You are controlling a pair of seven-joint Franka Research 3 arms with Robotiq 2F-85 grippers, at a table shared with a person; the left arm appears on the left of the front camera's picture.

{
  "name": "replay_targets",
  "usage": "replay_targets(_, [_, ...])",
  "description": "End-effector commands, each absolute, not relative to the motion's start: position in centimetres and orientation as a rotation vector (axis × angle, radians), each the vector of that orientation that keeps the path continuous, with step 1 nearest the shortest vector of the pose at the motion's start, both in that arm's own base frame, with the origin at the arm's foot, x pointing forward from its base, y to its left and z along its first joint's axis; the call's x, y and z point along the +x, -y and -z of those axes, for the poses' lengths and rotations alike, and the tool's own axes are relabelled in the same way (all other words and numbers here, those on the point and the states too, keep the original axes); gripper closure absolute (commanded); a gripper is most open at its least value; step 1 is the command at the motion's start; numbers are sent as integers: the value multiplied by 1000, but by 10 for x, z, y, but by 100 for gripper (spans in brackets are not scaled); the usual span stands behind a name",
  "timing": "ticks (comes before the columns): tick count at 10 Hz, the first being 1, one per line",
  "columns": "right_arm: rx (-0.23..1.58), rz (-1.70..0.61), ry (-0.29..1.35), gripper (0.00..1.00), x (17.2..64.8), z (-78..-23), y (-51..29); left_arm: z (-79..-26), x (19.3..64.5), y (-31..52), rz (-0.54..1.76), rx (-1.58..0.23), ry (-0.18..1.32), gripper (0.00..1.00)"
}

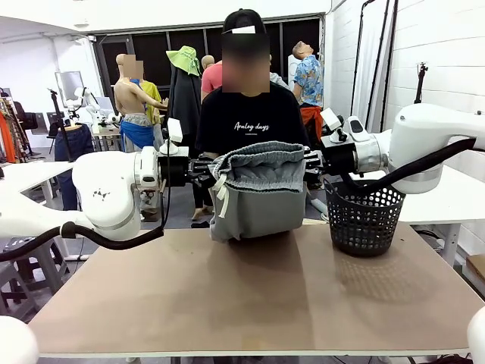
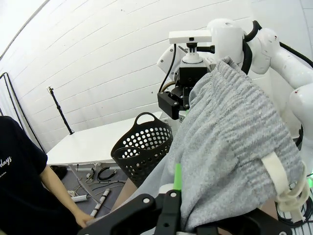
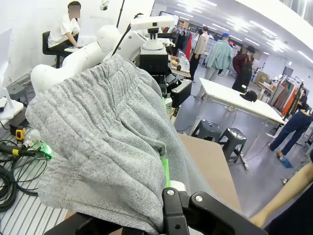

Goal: Fold the training pants.
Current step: Release the ends of the Training pants and then grab the overlapped ends.

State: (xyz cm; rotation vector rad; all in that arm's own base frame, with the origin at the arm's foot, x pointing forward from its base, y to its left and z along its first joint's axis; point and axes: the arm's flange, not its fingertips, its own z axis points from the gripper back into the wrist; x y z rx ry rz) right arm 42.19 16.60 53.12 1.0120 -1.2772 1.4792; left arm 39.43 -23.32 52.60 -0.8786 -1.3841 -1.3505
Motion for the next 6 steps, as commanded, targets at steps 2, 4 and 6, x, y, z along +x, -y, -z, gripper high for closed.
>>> replay_targets(2, [1015,-1478,1283,100,419,-532,-170,-530,393,235,1338,-889,1380,100])
replay_targets(4, [1015,-1478,1283,100,419,-532,-170,-530,393,235,1338,-889,1380,100])
replay_targets(6, [1015,-1478,1283,100,419,-532,-170,-530,393,235,1338,-889,1380,100])
